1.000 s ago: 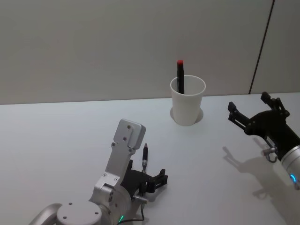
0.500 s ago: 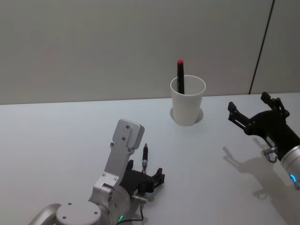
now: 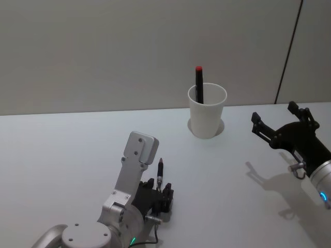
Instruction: Place the pen into the pen holder.
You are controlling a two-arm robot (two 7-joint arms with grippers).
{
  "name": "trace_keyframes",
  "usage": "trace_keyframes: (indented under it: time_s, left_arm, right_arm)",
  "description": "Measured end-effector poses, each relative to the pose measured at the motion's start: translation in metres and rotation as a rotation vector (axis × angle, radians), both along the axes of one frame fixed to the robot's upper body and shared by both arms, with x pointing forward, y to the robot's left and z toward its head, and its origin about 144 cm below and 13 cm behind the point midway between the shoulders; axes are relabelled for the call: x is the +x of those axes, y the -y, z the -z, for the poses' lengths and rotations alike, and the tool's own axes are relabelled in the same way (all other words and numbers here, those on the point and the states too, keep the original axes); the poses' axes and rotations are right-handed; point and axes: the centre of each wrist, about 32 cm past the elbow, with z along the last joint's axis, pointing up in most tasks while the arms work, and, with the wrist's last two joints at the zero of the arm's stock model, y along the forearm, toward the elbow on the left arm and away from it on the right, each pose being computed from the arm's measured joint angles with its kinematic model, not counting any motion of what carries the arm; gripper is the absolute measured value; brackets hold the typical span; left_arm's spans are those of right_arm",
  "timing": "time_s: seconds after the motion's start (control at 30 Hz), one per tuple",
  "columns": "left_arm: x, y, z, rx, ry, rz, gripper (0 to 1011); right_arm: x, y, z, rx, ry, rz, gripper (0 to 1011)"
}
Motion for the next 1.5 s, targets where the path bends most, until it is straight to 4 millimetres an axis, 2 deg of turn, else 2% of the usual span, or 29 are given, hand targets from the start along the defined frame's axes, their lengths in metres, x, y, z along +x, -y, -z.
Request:
trace_keyframes:
  time_s: [0.2, 0.23, 0.33, 0.93, 1.5]
  left_arm:
    - [0.0, 0.0, 0.0, -0.001, -0.002, 0.001, 240]
    - [0.0, 0.0, 0.0, -0.001, -0.003, 0.001, 183]
    - [0.0, 0.0, 0.0, -0.001, -0.003, 0.001, 143]
    - [0.0, -0.001, 0.0, -0.015, 0.016, -0.002, 133]
    - [0.0, -0.016, -0.005, -0.168, 0.207, -0.014, 134]
  right_arm:
    - [0.0, 0.0, 0.0, 0.0, 0.0, 0.0, 1001]
    - [0.0, 0.0, 0.0, 0.0, 0.0, 0.0, 1001]
    - [0.0, 0.0, 0.0, 0.0, 0.0, 0.0, 1001]
    - [0.0, 0.0, 0.0, 0.0, 0.0, 0.0, 1001]
    - [0.0, 0.0, 0.0, 0.0, 0.0, 0.0, 1002]
